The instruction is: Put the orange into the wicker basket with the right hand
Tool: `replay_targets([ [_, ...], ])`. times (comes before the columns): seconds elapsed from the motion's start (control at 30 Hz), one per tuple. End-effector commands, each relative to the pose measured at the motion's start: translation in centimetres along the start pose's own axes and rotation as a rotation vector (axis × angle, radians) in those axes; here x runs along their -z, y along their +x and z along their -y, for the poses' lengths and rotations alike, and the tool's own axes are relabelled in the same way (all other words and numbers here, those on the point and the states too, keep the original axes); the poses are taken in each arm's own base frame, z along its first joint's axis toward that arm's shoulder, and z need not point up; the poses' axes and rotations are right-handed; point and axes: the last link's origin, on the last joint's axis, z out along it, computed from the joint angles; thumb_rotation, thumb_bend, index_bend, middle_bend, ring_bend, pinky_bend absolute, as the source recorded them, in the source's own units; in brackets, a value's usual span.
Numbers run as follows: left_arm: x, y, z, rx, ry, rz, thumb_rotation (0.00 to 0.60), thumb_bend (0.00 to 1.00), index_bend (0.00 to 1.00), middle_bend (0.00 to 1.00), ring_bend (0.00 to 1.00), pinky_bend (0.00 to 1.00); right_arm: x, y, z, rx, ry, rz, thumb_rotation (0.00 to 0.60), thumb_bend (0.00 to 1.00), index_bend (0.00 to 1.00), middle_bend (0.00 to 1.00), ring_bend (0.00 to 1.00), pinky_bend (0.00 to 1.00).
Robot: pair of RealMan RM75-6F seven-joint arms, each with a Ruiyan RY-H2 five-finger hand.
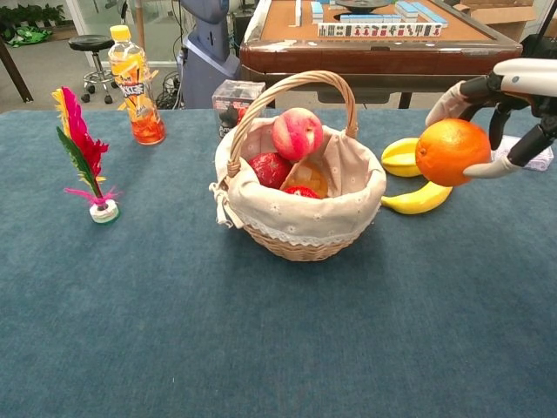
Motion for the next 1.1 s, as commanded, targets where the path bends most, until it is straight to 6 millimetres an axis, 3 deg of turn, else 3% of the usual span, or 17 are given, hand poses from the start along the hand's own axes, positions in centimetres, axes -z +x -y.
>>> replay_targets([
  [0.03,0.0,0.0,0.0,-0.001,0.000,0.000,0.600,0.22,0.13,0.04,0.02,0.02,-0.1,-0.1,1.6,-0.056,0.060,-0.002,0.600,0.29,0.37,0.27,0.24,0.46],
  [0.13,0.1,0.0,0.0,0.000,0.000,-0.001,0.600,0.22,0.13,0.04,0.02,0.02,-0.4,-0.3,2.2,-0.073,0.080,0.003,0.600,0.29,0.35,0.23,0.23,0.46],
  [0.23,0.1,0.1,0.0,0.002,0.001,-0.005,0.600,0.22,0.13,0.04,0.02,0.02,-1.1,-0.9,3.7,-0.098,0.128,0.013,0.600,0.29,0.25,0.17,0.18,0.46],
  [0.47,0.1,0.1,0.0,0.001,0.003,-0.003,0.600,0.22,0.13,0.04,0.02,0.02,-2.0,-1.8,5.1,-0.138,0.172,0.024,0.600,0.29,0.05,0.05,0.09,0.44],
  [0.63,0.1,0.2,0.2,0.001,0.007,-0.004,0.600,0.22,0.13,0.04,0.02,0.02,-1.9,-1.9,5.1,-0.123,0.174,0.036,0.600,0.29,0.00,0.01,0.05,0.40],
  [0.9,0.1,0.3,0.2,0.001,0.008,-0.006,0.600,0.22,0.13,0.04,0.02,0.02,0.7,-0.1,2.9,-0.030,0.136,-0.022,0.600,0.29,0.00,0.03,0.05,0.39],
  [1.1,0.0,0.2,0.1,0.000,0.003,-0.004,0.600,0.22,0.13,0.04,0.02,0.02,4.3,1.0,-0.6,0.125,0.026,-0.091,0.600,0.29,0.00,0.07,0.05,0.39],
])
